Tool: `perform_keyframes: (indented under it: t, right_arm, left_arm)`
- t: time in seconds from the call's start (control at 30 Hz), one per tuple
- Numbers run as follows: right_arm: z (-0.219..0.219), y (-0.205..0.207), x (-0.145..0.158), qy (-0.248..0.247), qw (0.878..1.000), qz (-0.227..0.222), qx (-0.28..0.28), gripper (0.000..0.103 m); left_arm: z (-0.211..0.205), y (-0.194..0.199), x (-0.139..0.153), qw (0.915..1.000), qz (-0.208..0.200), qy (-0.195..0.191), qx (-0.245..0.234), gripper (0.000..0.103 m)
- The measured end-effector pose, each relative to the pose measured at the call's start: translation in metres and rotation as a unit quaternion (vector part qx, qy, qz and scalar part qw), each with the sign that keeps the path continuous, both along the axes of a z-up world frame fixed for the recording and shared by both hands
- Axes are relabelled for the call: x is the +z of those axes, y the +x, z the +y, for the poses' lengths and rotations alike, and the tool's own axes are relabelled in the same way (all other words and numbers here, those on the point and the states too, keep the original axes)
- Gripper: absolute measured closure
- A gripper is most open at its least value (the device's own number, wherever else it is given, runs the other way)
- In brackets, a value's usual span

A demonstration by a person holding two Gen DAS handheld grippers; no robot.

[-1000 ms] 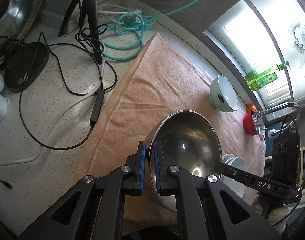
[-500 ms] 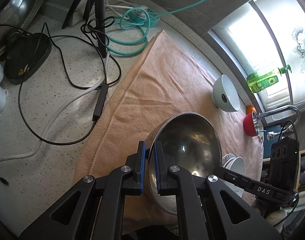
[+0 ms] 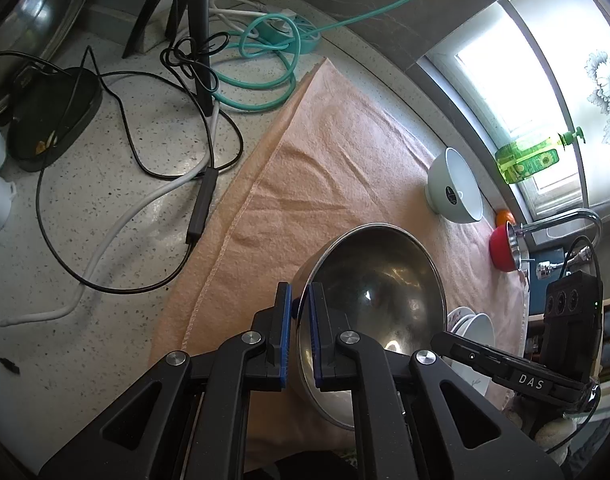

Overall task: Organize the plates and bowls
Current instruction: 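Lower the large steel bowl onto the towel beside the plate stack with both tools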

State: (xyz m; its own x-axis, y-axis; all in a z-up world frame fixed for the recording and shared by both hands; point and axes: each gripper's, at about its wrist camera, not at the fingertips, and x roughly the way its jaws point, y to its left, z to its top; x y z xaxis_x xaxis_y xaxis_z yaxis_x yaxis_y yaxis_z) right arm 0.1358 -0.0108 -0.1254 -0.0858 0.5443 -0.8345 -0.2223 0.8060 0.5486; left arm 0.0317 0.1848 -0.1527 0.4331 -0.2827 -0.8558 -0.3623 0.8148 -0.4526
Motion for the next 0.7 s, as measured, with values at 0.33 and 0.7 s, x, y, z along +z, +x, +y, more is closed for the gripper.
perform_keyframes:
  t: [0.33, 0.7]
  right_arm:
    - [-0.008, 0.003, 0.012, -0.016, 0.999, -0.036, -0.007, 0.085]
    - [-0.017, -0.001, 0.037, -0.003, 0.997, -0.077, -0.024, 0.085]
  left_arm:
    - [-0.006, 0.003, 0.007, 0.999, -0.004, 0.044, -0.007, 0.095]
    - [-0.004, 0.003, 0.03, 0.9979, -0.033, 0.056, -0.003, 0.095]
